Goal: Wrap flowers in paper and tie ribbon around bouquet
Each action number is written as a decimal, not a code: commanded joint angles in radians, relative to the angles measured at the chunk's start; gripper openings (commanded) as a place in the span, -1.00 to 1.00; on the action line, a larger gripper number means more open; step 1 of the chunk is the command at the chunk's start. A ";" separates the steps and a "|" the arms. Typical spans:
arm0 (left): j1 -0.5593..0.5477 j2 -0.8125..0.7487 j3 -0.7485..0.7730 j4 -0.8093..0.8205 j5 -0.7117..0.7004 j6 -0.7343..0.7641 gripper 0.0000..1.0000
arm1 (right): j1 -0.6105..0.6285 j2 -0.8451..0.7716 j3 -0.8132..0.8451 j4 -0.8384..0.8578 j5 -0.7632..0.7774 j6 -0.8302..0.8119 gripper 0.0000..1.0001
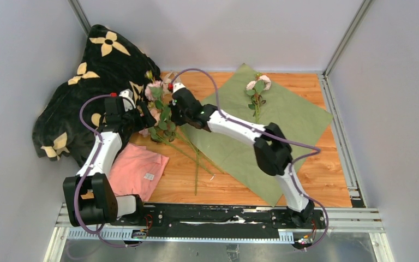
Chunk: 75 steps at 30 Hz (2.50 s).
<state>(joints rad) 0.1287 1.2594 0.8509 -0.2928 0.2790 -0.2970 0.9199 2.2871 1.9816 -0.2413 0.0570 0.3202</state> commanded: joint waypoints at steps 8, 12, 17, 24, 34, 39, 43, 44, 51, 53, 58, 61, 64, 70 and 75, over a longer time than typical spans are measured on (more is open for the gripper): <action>0.014 -0.095 0.103 -0.064 -0.048 0.110 0.74 | -0.094 -0.584 -0.453 0.382 0.079 0.058 -1.00; 0.014 -0.100 0.100 -0.076 -0.037 0.120 0.75 | -0.296 -0.695 -0.593 0.286 0.115 0.009 -1.00; 0.014 -0.075 0.098 -0.081 -0.011 0.109 0.74 | -0.466 -0.635 -0.629 0.146 0.089 -0.129 -1.00; 0.014 -0.067 0.095 -0.086 -0.021 0.122 0.74 | -0.561 -0.429 -0.568 0.034 -0.034 -0.166 -1.00; 0.014 -0.057 0.076 -0.070 -0.016 0.119 0.73 | -0.485 -0.364 -0.415 -0.121 0.056 -0.211 0.18; 0.014 -0.054 0.068 -0.065 -0.027 0.113 0.73 | -0.265 -0.449 -0.490 0.008 -0.115 -0.282 0.03; 0.014 -0.054 0.065 -0.065 -0.033 0.108 0.73 | -0.107 -0.352 -0.453 0.087 -0.302 -0.292 -0.23; 0.015 -0.054 0.066 -0.067 -0.033 0.109 0.73 | -0.072 -0.315 -0.414 0.075 -0.315 -0.302 -0.24; 0.015 -0.081 0.057 -0.063 -0.031 0.113 0.73 | 0.060 -0.087 -0.208 -0.011 -0.294 -0.315 0.16; 0.016 -0.083 0.056 -0.059 -0.027 0.113 0.73 | 0.076 -0.044 -0.183 -0.020 -0.251 -0.316 0.18; 0.016 -0.075 0.056 -0.060 -0.017 0.112 0.73 | 0.079 0.040 -0.157 -0.042 -0.178 -0.345 0.03; 0.016 -0.075 0.055 -0.060 -0.014 0.110 0.73 | 0.085 0.071 -0.135 -0.077 -0.191 -0.348 -0.76; 0.017 -0.074 0.054 -0.057 -0.014 0.110 0.73 | 0.099 0.049 -0.132 -0.077 -0.244 -0.350 -1.00; 0.017 -0.078 0.063 -0.064 -0.025 0.114 0.73 | 0.092 -0.147 -0.157 0.118 -0.520 -0.144 -1.00; 0.027 -0.121 0.193 -0.171 0.000 0.164 0.77 | 0.055 -0.299 -0.270 0.408 -0.554 0.055 -1.00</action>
<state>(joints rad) 0.1375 1.1923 0.9283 -0.3893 0.2546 -0.1844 0.9997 2.1616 1.7603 -0.1223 -0.4019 0.1799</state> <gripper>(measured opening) 0.874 0.024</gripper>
